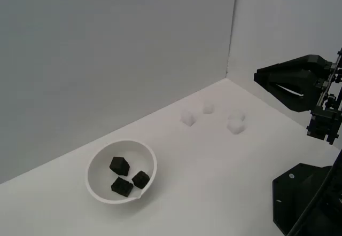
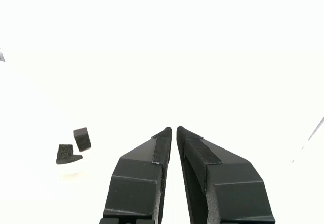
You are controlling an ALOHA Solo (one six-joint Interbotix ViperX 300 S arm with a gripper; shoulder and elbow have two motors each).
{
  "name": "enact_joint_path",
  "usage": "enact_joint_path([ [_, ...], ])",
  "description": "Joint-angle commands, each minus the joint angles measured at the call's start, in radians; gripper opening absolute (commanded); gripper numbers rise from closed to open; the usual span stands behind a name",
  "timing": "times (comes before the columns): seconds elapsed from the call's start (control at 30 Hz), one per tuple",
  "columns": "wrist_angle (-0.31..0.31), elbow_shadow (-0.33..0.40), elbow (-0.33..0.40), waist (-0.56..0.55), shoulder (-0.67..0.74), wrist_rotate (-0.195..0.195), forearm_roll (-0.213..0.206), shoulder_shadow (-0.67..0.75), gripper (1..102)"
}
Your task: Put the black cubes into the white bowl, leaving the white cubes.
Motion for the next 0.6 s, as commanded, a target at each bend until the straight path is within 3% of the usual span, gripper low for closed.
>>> enact_joint_path([
  [0.0, -0.002, 0.023, 0.025, -0.025, 0.058, 0.002, -0.015, 0.060, 3],
  [0.57, -0.003, 0.054, 0.061, -0.044, 0.264, -0.031, -0.014, 0.262, 3],
])
